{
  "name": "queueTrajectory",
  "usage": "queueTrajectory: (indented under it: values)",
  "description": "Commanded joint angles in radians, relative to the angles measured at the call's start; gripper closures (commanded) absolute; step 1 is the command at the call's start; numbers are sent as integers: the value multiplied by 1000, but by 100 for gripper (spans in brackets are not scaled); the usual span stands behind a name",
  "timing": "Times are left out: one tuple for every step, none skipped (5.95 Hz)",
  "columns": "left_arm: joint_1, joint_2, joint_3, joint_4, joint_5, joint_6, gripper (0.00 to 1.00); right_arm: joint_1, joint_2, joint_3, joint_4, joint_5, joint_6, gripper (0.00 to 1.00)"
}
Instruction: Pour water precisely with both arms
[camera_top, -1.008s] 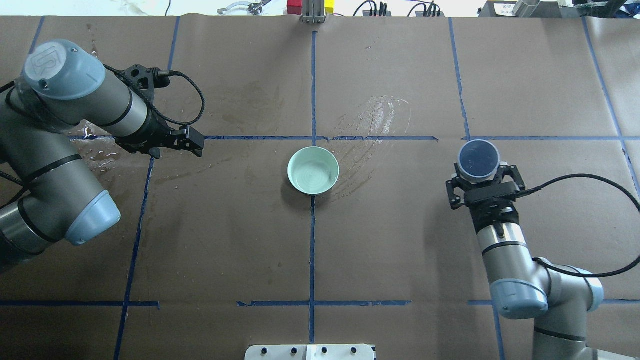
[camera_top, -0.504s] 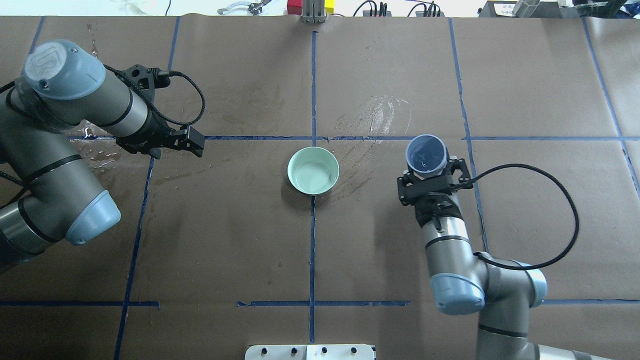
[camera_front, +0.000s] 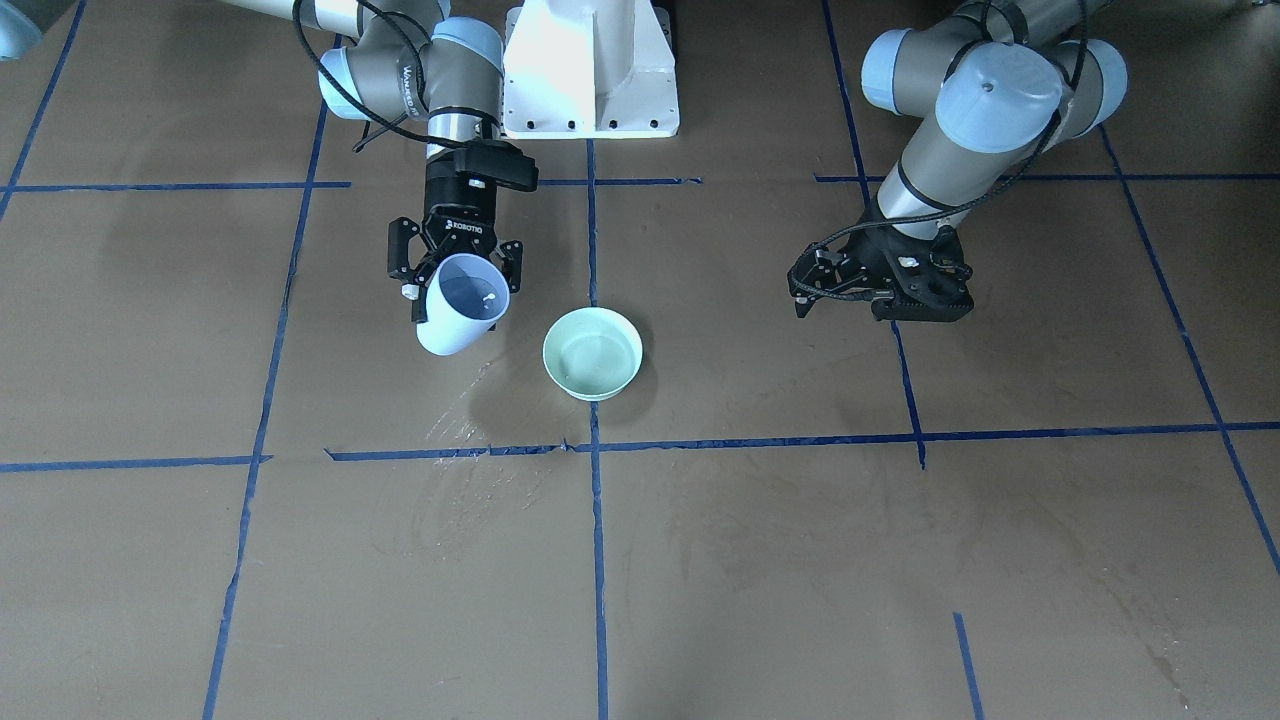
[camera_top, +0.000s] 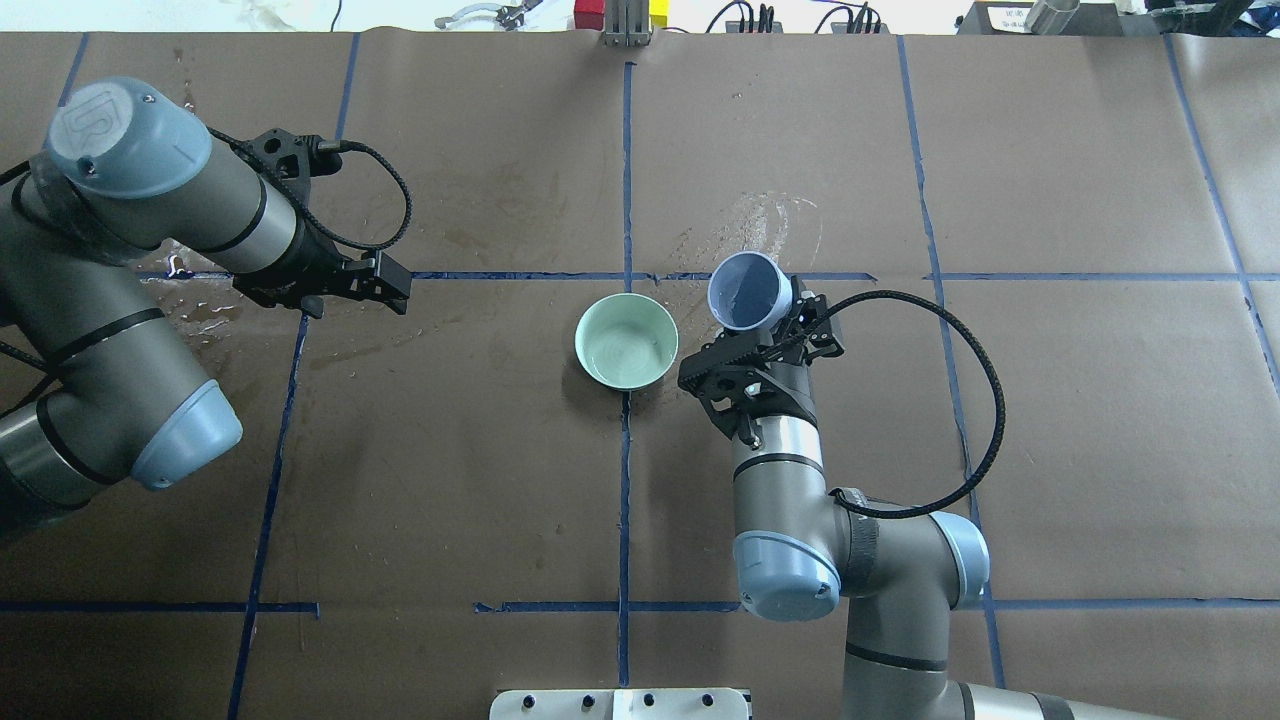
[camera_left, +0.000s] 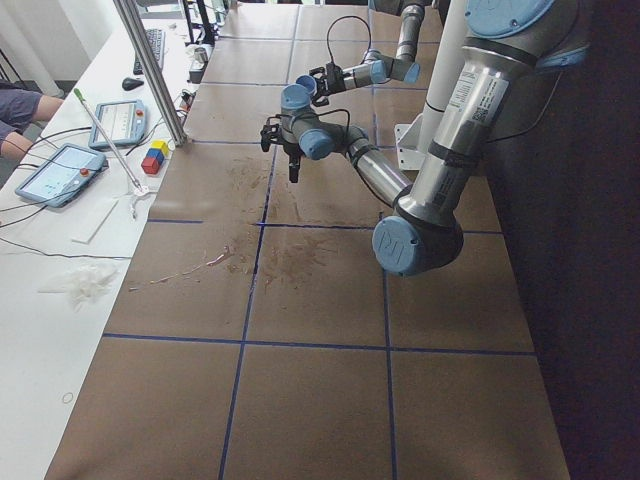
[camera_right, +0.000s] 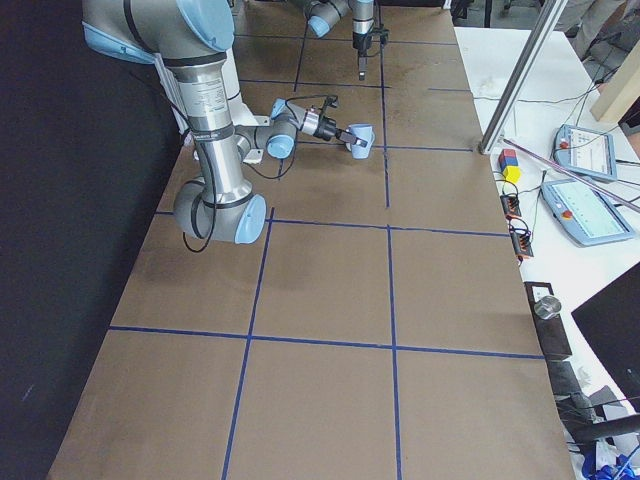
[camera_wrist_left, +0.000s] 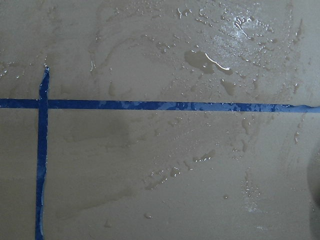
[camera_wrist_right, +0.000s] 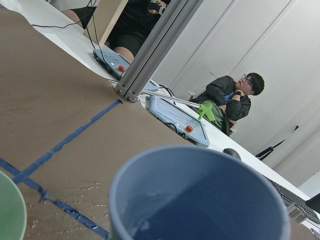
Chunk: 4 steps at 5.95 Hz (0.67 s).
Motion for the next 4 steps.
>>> queueTrajectory:
  values:
    - [1, 1, -9, -1, 0, -22, 0, -1, 30, 2, -7, 33, -91, 98]
    - [2, 3, -9, -1, 0, -23, 0, 5, 40, -1, -14, 33, -153, 100]
    - [2, 1, -9, -1, 0, -23, 0, 9, 46, -1, -50, 33, -156, 100]
    - [2, 1, -9, -1, -2, -22, 0, 12, 70, -11, -96, 33, -156, 100]
